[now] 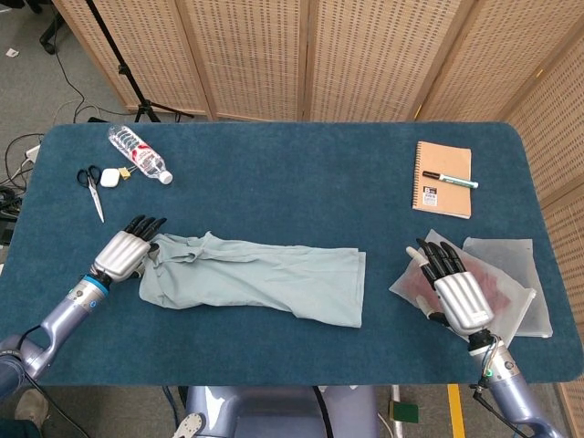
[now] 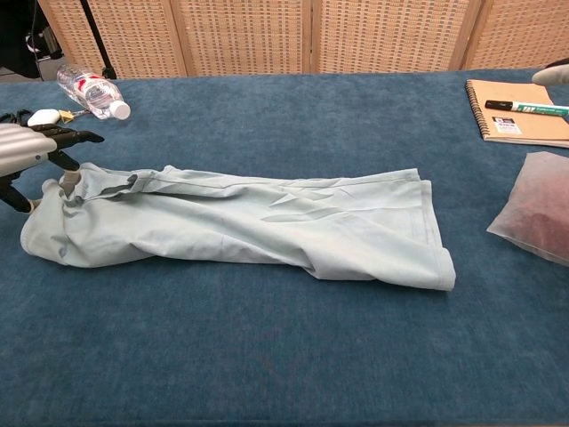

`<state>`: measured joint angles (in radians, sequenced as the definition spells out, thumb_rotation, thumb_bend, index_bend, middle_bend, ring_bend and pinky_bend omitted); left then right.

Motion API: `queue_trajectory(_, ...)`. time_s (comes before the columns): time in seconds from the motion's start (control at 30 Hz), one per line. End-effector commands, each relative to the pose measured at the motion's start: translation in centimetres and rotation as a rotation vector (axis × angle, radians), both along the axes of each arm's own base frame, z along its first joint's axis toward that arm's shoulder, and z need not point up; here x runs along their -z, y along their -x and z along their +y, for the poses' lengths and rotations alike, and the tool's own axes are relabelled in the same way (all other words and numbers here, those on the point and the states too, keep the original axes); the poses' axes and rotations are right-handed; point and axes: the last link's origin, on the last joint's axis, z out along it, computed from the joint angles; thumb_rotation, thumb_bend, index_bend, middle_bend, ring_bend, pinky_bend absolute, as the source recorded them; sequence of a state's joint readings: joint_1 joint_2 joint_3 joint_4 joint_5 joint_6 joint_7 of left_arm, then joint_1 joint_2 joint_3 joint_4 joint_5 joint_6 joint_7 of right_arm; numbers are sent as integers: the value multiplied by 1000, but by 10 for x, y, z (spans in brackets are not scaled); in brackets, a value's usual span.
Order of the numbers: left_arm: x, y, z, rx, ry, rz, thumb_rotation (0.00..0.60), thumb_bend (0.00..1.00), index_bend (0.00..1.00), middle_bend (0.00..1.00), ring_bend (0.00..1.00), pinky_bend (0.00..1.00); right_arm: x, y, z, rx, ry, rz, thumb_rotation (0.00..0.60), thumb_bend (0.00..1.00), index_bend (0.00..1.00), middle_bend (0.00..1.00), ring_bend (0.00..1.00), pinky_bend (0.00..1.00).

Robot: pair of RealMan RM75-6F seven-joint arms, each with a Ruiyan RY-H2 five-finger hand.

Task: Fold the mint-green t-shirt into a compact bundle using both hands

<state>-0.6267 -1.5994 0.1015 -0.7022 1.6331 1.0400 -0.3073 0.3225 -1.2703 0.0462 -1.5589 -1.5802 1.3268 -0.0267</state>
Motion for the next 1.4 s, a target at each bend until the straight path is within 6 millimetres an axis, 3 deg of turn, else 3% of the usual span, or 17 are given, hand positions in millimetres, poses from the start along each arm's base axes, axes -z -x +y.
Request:
queue_trajectory(0.03, -3, 1, -1, 2, -3, -1, 600, 817, 758, 0, 0, 0, 0, 0, 0, 0, -1, 0, 600, 414, 0, 0, 0, 0)
queue_trajectory(0.33, -30, 19, -6, -25, -41, 19, 600, 817, 766, 0, 0, 0, 0, 0, 0, 1, -4, -3, 600, 414, 0, 0, 0, 0)
queue_trajectory(0.6, -69, 46, -3, -106, -129, 47, 600, 817, 769, 0, 0, 0, 1, -1, 1, -5, -9, -3, 600, 414, 0, 0, 0, 0)
queue_trajectory(0.8, -105, 82, 6, -253, -229, 98, 600, 818, 770, 0, 0, 0, 2, -2, 2, -8, -10, 0, 600, 414, 0, 0, 0, 0)
queue_trajectory(1.0, -128, 108, 14, -361, -295, 204, 600, 822, 769, 0, 0, 0, 3, -2, 2, -8, -12, 3, 600, 414, 0, 0, 0, 0)
queue_trajectory(1.27, -147, 132, 18, -547, -368, 196, 600, 826, 770, 0, 0, 0, 3, -2, 2, -6, -11, 3, 600, 414, 0, 0, 0, 0)
queue_trajectory(1.4, -151, 133, 20, -572, -401, 151, 600, 825, 770, 0, 0, 0, 3, -2, 2, -6, -11, 4, 600, 414, 0, 0, 0, 0)
